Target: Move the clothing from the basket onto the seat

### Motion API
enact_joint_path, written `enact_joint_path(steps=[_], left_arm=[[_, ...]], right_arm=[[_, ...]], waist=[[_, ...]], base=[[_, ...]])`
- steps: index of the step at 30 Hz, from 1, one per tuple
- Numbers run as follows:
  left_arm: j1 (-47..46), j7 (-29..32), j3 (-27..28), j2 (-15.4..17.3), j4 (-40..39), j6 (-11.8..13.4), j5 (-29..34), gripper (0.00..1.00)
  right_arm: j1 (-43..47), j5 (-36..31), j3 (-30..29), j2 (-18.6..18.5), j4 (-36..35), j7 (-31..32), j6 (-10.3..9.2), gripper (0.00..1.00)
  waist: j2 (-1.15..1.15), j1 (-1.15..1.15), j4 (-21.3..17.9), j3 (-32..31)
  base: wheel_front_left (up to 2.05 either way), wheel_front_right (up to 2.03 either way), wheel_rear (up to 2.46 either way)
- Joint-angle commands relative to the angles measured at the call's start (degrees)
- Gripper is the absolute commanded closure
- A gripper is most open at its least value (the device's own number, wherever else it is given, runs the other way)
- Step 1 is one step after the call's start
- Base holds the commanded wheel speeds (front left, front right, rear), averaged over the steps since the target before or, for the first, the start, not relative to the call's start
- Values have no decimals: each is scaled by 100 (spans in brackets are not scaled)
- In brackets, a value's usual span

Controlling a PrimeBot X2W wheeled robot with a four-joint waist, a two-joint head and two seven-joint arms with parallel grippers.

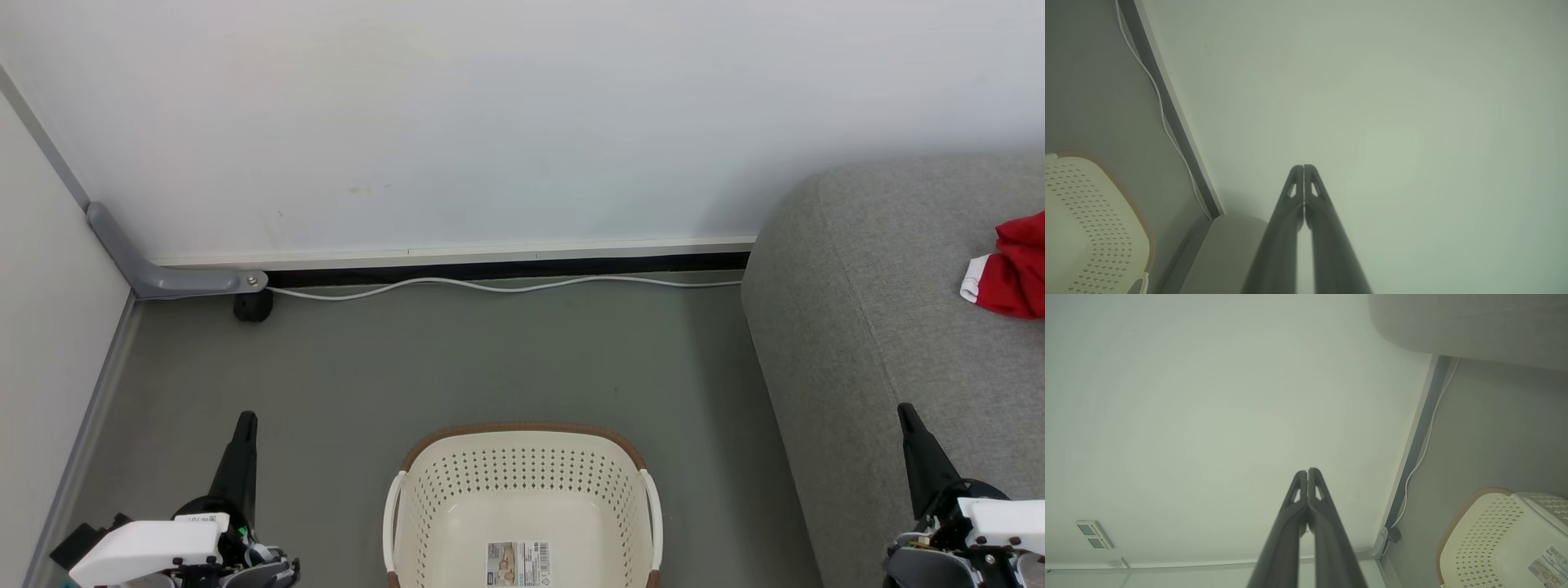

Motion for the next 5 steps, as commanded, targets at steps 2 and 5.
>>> enact_joint_path(steps=[2, 5], left_arm=[[-329, 41, 188, 94, -163, -48, -24, 100], [-329, 41, 188, 94, -163, -48, -25, 100]], right_arm=[[-208, 67, 95, -59, -177, 43, 9, 100], [-208, 67, 95, -59, -177, 43, 9, 100]], waist=[[0, 0, 0, 0], [0, 0, 0, 0]], base=[[0, 0, 0], [0, 0, 0]])
